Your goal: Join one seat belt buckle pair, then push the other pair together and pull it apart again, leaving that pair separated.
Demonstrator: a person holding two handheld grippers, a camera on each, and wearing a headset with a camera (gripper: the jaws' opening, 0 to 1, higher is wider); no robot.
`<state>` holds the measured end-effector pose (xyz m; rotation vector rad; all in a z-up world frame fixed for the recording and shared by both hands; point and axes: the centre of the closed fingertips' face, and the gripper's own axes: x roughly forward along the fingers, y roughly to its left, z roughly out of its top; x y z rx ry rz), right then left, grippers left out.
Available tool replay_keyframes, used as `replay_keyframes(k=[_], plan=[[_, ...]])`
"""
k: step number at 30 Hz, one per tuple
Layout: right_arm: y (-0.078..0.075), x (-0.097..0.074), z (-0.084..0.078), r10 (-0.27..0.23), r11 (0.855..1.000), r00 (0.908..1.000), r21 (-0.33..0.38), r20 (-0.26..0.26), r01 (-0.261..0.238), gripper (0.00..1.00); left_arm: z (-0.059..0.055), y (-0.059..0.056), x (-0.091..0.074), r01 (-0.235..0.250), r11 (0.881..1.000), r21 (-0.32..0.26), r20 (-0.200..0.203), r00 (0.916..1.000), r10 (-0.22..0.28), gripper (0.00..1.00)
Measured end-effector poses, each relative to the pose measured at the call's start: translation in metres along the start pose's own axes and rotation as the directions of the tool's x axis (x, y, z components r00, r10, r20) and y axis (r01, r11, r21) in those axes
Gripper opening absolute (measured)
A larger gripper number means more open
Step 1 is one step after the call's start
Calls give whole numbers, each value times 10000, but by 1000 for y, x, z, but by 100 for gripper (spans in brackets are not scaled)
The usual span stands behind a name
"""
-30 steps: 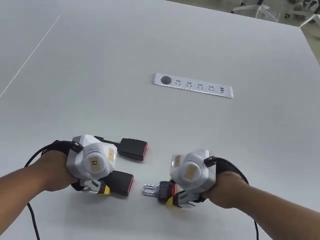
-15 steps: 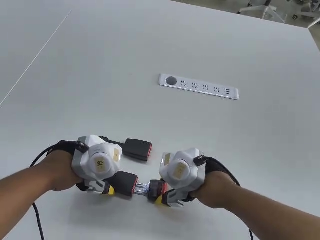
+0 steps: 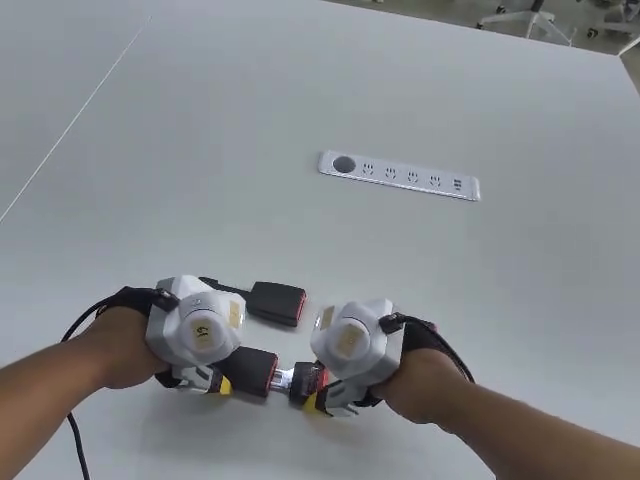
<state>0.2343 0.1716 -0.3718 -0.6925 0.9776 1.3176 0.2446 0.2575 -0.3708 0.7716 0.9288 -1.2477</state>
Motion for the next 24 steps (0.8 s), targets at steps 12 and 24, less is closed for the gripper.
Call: replay_keyframes(k=[12, 24], plan=[[4, 7, 16, -22, 10000, 10000, 83, 51, 22, 31, 0, 0, 1, 71, 10000, -38, -167, 9998, -71, 33], [3, 9, 17, -12, 10000, 9997, -78, -238, 10, 31, 0, 2, -1, 192, 9997, 153, -303, 9994, -188, 33]])
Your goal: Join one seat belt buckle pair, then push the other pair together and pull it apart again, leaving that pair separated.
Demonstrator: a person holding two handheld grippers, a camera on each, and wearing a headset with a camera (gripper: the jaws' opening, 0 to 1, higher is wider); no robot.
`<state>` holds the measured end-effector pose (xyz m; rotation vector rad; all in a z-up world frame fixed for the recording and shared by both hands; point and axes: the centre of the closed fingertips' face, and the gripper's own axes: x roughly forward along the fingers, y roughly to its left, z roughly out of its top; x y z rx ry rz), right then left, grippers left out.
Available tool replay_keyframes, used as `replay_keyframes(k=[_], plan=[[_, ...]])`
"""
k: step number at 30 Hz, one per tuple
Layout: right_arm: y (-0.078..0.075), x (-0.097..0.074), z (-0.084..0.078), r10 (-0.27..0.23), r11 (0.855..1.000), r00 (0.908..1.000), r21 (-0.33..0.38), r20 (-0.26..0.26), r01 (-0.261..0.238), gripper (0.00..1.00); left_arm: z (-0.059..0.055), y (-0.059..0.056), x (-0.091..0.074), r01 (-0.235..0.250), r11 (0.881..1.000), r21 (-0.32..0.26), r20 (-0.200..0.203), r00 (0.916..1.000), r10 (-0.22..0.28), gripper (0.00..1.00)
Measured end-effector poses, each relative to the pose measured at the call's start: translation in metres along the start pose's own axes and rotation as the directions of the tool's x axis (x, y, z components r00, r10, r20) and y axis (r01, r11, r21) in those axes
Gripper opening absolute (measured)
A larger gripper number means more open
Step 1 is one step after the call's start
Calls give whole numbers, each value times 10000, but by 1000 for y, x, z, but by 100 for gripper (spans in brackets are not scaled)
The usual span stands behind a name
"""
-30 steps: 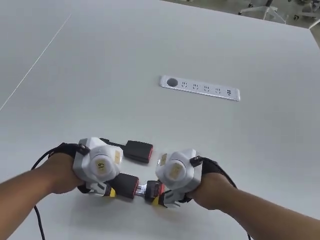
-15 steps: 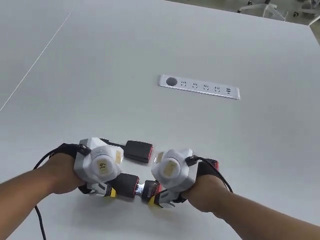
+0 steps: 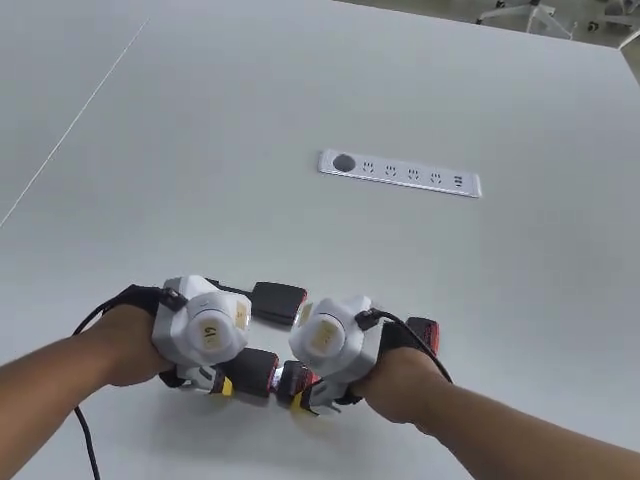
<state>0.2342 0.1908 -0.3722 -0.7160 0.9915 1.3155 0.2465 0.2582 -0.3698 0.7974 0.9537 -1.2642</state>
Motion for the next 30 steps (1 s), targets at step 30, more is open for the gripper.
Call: replay_keyframes(k=[30], plan=[[3, -6, -4, -137, 9959, 9887, -862, 1494, 268, 31, -6, -2, 0, 131, 9972, 739, 349, 9993, -157, 32]])
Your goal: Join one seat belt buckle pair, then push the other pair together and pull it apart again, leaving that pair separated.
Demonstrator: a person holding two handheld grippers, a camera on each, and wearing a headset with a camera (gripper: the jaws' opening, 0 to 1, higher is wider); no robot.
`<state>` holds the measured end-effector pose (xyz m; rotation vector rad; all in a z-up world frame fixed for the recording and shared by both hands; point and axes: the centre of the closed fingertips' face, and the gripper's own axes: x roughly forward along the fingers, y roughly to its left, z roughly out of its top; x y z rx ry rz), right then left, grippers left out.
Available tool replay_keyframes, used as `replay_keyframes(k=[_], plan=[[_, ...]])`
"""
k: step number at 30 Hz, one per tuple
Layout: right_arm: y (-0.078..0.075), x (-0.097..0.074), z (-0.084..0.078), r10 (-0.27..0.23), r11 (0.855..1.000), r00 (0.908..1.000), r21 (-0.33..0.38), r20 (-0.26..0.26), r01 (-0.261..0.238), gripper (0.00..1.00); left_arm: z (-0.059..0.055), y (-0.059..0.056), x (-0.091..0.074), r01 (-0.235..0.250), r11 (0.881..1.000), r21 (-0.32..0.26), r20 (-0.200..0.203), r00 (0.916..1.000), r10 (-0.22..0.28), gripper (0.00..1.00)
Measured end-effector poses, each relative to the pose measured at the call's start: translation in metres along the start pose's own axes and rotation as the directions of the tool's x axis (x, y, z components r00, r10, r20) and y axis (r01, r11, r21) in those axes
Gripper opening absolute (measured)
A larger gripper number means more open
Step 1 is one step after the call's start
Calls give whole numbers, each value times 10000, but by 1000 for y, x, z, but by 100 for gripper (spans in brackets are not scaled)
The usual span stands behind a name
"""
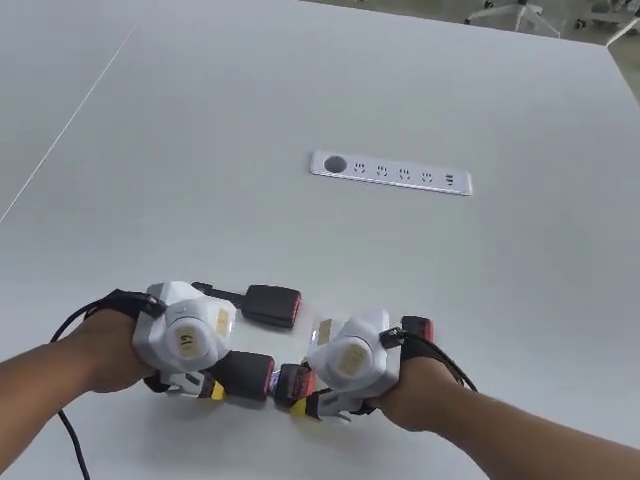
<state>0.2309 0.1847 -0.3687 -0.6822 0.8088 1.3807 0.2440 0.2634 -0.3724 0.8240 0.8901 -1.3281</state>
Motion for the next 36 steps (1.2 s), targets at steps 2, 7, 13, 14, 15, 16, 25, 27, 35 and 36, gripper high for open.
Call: replay_keyframes(k=[2, 7, 13, 14, 15, 16, 25, 27, 35, 36], plan=[[0, -1, 0, -38, 10000, 9999, 52, 132, 37, 31, 0, 0, 0, 7, 10000, -16, 2, 10000, -7, 32], [1, -2, 0, -218, 9997, 9992, -116, 343, 222, 31, 0, -1, 1, -2, 10000, -43, 159, 9999, 3, 31], [0, -2, 1, -277, 9995, 9982, -109, 525, 283, 31, 0, -1, 1, -13, 10000, -96, 303, 9995, 16, 31], [0, -3, 1, -262, 9996, 9982, -116, 547, 268, 31, 0, -1, 2, -8, 10000, -88, 318, 9995, 10, 31], [0, -3, 1, -258, 9996, 9980, -120, 574, 265, 31, 0, -1, 2, -8, 10000, -91, 330, 9995, 11, 31], [0, -3, 0, -256, 9996, 9978, -97, 605, 262, 31, 0, -1, 2, -11, 9999, -108, 354, 9994, 15, 31], [-1, -3, 0, -347, 9993, 9960, -97, 825, 356, 31, 0, 0, 3, -23, 9997, -235, 544, 9985, 36, 31], [-1, -3, 0, -345, 9994, 9956, -48, 872, 351, 31, 0, 0, 4, -15, 9998, -217, 542, 9985, 27, 31], [0, -3, 0, -372, 9993, 9945, -21, 974, 376, 31, 1, 0, 4, -2, 9997, -249, 606, 9982, 17, 31], [0, -3, 0, -368, 9993, 9945, -27, 981, 372, 31, 1, 0, 4, 5, 9997, -239, 601, 9982, 10, 31]])
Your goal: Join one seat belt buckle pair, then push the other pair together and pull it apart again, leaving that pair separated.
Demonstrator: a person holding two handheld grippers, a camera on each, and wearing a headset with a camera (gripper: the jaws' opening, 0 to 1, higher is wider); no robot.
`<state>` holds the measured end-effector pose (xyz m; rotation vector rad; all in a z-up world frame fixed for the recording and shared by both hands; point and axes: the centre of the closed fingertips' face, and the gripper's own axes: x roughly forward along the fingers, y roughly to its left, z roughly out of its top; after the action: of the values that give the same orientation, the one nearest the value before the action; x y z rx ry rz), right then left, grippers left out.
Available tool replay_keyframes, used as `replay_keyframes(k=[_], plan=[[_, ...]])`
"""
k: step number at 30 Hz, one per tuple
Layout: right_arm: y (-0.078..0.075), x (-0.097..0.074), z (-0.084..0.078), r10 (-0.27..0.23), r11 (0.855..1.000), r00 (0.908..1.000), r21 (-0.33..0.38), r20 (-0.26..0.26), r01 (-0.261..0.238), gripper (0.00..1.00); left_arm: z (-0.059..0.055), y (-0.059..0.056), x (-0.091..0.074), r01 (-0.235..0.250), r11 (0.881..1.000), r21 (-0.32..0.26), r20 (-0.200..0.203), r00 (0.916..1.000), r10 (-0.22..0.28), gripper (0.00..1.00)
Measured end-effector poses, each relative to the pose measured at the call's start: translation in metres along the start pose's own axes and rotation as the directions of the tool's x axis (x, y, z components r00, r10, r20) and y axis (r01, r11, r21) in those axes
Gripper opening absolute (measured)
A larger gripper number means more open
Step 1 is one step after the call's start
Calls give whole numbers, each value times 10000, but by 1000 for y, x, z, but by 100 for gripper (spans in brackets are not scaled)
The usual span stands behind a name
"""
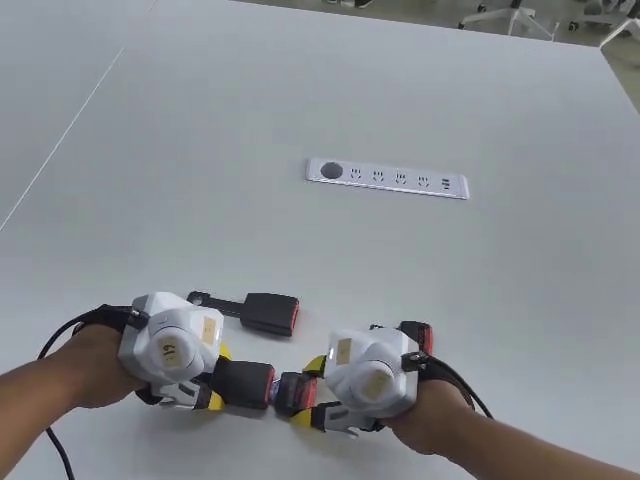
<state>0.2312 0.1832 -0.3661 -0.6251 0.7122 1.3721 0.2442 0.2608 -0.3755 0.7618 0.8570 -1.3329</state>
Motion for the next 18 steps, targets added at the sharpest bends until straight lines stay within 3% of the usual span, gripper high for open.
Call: replay_keyframes(k=[14, 18], plan=[[1, 2, 2, -14, 10000, 9999, 73, -100, 15, 33, 2, -1, -1, 9, 10000, -57, 102, 9999, -8, 33], [1, 1, 2, -22, 9998, 9999, 194, -164, 25, 34, 2, -2, 0, -22, 9999, -101, -41, 10000, 22, 34]])
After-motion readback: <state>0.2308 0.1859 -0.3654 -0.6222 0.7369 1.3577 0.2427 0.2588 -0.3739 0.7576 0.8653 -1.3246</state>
